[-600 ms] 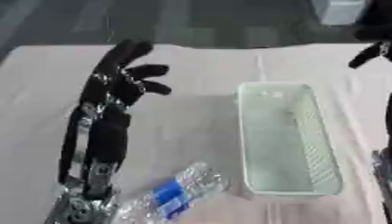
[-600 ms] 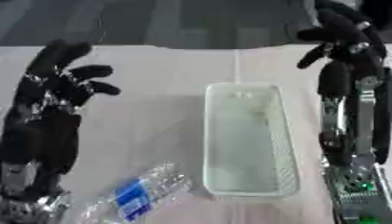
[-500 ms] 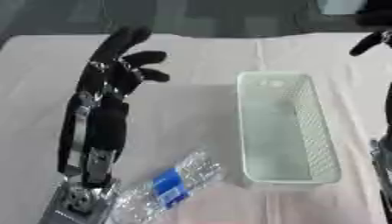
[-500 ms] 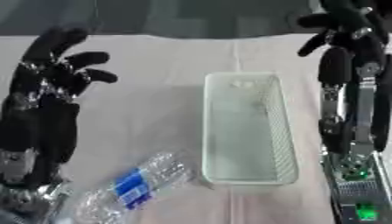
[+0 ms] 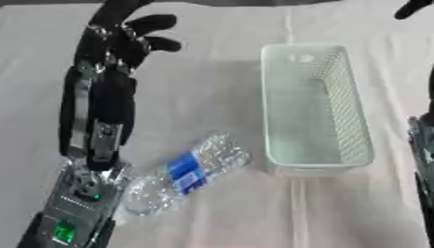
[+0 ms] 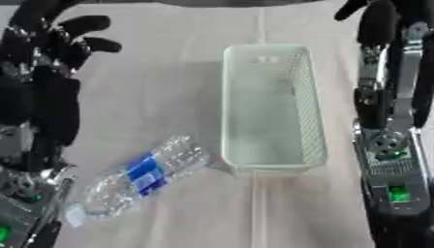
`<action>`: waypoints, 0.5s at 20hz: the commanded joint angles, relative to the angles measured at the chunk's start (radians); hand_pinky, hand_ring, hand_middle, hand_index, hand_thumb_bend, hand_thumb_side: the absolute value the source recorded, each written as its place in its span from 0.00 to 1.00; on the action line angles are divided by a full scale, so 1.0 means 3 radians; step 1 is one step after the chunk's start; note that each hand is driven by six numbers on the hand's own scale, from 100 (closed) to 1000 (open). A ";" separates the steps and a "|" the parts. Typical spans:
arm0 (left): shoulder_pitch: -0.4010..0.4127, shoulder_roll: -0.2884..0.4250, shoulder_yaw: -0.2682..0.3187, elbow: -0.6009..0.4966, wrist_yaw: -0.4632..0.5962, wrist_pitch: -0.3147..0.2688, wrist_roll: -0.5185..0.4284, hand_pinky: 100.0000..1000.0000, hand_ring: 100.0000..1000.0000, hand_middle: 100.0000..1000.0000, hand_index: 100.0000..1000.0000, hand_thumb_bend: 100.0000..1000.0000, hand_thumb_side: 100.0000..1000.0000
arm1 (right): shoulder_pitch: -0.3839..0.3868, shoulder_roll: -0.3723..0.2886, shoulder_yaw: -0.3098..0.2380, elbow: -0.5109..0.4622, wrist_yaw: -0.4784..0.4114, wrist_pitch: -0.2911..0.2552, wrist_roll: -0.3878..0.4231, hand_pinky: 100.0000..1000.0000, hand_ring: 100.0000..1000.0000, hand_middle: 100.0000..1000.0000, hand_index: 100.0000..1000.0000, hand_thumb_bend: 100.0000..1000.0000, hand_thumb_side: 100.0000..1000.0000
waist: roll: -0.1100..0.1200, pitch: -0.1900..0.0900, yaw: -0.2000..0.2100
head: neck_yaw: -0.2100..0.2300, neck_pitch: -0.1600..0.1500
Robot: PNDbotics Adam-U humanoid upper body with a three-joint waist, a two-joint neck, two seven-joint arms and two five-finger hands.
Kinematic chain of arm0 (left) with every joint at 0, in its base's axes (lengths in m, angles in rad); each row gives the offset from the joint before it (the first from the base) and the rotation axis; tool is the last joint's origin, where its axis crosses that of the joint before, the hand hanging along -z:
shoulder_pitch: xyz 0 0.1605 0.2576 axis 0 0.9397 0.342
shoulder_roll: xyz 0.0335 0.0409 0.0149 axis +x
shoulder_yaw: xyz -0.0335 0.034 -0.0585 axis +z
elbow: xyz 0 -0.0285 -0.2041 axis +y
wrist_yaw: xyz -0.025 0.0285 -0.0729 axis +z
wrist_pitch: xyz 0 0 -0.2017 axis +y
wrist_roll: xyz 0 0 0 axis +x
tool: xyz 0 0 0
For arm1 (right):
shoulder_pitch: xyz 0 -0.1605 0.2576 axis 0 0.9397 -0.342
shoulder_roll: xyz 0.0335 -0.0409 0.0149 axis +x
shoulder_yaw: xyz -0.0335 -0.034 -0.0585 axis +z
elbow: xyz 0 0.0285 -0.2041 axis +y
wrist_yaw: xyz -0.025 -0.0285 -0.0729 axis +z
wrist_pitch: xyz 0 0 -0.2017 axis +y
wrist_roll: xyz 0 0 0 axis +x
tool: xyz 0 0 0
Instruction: Pick up objects on the table and place them in the box.
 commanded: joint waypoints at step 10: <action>-0.0074 0.0195 0.0045 -0.0057 -0.0141 0.0099 -0.0069 0.57 0.74 0.80 0.91 0.46 0.60 | 0.0008 -0.0018 -0.0007 -0.0038 0.0012 0.0018 -0.0011 0.34 0.63 0.81 0.85 0.10 1.00 | 0.0025 -0.0077 -0.0001 | -0.0053 0.0069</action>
